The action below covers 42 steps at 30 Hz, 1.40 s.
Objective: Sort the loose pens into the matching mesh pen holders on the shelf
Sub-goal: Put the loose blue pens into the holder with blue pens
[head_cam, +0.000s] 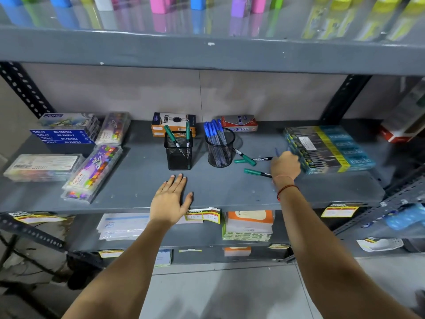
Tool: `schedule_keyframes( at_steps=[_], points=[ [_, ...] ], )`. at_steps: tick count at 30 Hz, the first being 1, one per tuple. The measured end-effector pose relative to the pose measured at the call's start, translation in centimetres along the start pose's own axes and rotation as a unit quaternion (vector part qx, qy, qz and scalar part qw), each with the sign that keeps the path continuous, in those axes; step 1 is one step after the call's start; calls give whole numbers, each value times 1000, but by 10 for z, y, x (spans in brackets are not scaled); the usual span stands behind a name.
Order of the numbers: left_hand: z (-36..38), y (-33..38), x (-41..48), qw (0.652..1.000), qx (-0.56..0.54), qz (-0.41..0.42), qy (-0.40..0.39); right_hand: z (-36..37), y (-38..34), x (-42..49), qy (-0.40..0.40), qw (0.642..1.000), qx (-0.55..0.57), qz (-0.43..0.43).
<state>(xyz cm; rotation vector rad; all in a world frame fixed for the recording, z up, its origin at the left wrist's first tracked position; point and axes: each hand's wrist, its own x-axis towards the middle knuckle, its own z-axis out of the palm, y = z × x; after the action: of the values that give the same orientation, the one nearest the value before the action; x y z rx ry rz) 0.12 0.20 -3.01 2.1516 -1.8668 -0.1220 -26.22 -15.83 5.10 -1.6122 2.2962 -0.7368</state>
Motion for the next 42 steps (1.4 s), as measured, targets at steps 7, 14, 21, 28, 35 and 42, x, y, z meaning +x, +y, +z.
schedule_keyframes(
  at_steps=[7, 14, 21, 28, 35, 42],
  points=[
    [1, -2, 2, 1000, 9, -7, -5, -52, -63, -7, 141, 947, 234, -169],
    [2, -3, 2, 1000, 2, -5, -3, -38, -129, -17, 41, 901, 276, -333],
    [1, -2, 2, 1000, 3, -4, -5, 11, -119, -22, -108, 951, 24, -288],
    [1, -1, 1, 1000, 7, -1, -7, 7, -84, -11, -63, 962, 32, -264],
    [0, -2, 1, 1000, 2, 3, -12, -7, 1, 10, -95, 991, -77, -55],
    [0, -1, 1, 1000, 0, 5, -12, -8, 34, 0, -92, 990, -101, 23]
  ],
)
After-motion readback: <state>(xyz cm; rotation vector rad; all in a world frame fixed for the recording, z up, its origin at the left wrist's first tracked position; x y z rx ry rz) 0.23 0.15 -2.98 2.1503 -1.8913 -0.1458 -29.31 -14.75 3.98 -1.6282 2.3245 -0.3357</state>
